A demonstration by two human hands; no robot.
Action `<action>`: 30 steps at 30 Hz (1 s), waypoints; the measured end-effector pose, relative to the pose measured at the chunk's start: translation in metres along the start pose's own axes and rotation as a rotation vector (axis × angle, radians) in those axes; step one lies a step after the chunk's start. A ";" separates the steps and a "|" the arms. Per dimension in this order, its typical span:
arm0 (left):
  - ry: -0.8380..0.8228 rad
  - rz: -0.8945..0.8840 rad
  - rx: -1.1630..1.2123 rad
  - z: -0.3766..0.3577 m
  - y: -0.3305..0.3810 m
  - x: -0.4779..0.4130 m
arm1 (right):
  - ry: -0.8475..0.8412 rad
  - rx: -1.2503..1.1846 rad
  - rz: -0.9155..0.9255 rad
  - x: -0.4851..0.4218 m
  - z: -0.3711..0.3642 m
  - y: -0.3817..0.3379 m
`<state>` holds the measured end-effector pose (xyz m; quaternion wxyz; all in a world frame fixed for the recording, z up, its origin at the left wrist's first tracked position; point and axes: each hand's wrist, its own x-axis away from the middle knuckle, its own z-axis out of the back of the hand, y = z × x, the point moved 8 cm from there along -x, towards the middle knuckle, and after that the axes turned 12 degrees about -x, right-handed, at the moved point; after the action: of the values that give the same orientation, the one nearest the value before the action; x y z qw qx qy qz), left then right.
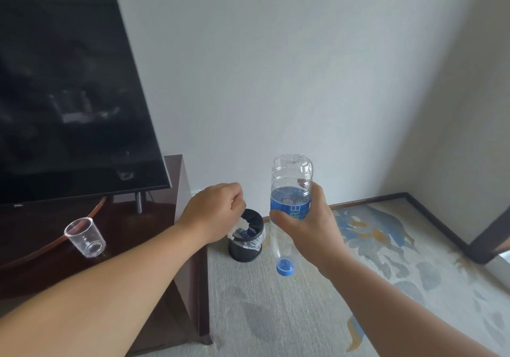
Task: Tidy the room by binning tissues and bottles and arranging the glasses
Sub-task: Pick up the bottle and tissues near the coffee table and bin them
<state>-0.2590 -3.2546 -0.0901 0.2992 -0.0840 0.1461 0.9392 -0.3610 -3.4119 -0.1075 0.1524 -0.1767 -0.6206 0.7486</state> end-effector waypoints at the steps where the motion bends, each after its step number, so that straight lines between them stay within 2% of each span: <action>1: -0.003 -0.003 0.007 -0.005 -0.005 -0.014 | 0.005 0.008 -0.002 -0.014 -0.002 0.002; 16: -0.061 0.002 0.045 -0.069 -0.071 -0.192 | 0.000 0.064 -0.064 -0.198 -0.036 0.029; 30: -0.058 0.174 0.011 -0.150 -0.082 -0.344 | -0.154 0.061 -0.093 -0.395 -0.016 0.088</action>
<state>0.0768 -3.4241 -0.1654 0.2211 -0.0420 0.1490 0.9629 -0.0028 -3.5911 -0.1666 0.1443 -0.0848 -0.6147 0.7708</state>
